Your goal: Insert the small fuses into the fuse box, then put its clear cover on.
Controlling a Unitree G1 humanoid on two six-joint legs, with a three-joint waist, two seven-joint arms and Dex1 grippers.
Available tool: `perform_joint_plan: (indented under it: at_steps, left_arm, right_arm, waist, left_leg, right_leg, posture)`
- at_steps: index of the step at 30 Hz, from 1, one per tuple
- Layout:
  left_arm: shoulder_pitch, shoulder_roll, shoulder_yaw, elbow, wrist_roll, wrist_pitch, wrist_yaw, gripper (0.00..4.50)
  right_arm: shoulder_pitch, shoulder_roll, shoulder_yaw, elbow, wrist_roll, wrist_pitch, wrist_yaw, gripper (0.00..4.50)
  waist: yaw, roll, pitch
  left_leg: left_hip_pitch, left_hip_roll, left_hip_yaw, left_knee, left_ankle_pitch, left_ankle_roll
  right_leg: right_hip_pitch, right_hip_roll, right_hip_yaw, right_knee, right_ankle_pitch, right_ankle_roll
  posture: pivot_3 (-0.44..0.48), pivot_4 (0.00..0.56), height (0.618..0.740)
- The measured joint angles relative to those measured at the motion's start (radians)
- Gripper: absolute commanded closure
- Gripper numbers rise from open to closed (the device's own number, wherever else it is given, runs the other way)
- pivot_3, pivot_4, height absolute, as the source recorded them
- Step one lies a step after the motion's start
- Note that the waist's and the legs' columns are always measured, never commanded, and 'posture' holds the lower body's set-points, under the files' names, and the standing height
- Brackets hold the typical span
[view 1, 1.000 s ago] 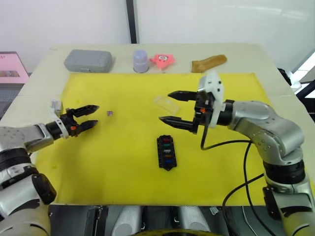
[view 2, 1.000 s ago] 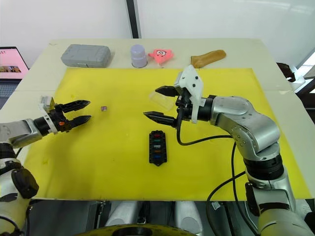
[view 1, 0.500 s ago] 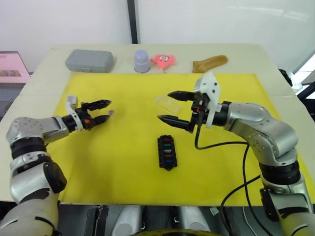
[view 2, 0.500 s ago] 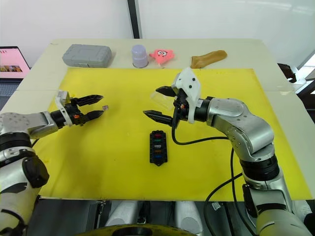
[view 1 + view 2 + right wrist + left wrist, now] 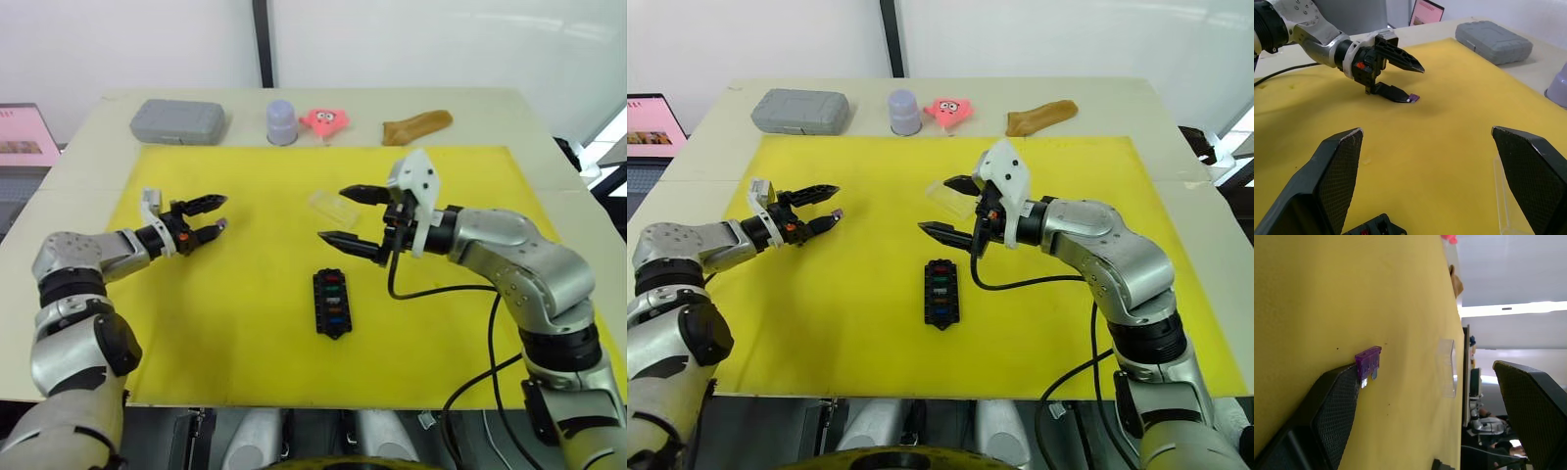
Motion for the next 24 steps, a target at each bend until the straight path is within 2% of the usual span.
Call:
perform_joint_plan:
  at_steps: [4, 7, 14, 15, 24]
  left_arm:
    - [0.003, -0.012, 0.000, 0.003, 0.000, -0.024, -0.001, 0.00]
    - [0.008, -0.017, -0.003, -0.005, 0.006, -0.033, -0.002, 0.78]
    - [0.018, -0.026, -0.007, -0.005, 0.026, -0.083, 0.016, 4.24]
    - [0.018, -0.026, -0.008, -0.007, 0.025, -0.085, 0.017, 4.46]
    - [0.025, -0.022, -0.013, -0.089, 0.024, -0.051, 0.026, 4.46]
  right_arm:
    - [0.000, -0.010, -0.002, 0.000, 0.000, 0.000, 0.002, 0.06]
    - [0.000, -0.011, -0.002, 0.000, 0.000, 0.000, 0.004, 0.00]
    - [-0.001, -0.025, -0.002, 0.000, -0.001, 0.000, 0.012, 0.00]
    - [-0.001, -0.029, -0.002, 0.000, -0.001, 0.000, 0.012, 0.00]
    - [-0.003, -0.042, -0.003, 0.000, -0.002, 0.000, 0.024, 0.00]
  waist:
    - [0.001, 0.000, -0.001]
    - [0.002, 0.000, -0.001]
    - [-0.006, 0.000, -0.001]
    - [-0.006, 0.000, -0.001]
    - [-0.006, 0.000, -0.001]
  left_leg:
    - [0.000, 0.000, 0.000, 0.000, 0.000, 0.000]
    - [0.000, 0.000, 0.000, 0.000, 0.000, 0.000]
    - [0.000, 0.000, 0.000, 0.000, 0.000, 0.000]
    - [0.000, 0.000, 0.000, -0.001, 0.000, -0.001]
    - [-0.001, 0.001, 0.000, -0.001, 0.001, -0.001]
  right_leg:
    - [0.000, 0.000, 0.000, 0.000, 0.000, 0.000]
    - [0.000, 0.000, 0.000, 0.000, 0.000, 0.000]
    - [-0.001, 0.000, 0.000, 0.000, 0.000, 0.000]
    - [-0.001, 0.000, 0.000, 0.001, 0.000, 0.000]
    - [-0.002, 0.000, 0.000, 0.001, 0.000, 0.000]
  posture:
    - [0.000, 0.150, 0.740]
    - [0.000, 0.150, 0.740]
    - [0.000, 0.150, 0.740]
    - [0.000, 0.150, 0.740]
    - [0.000, 0.150, 0.740]
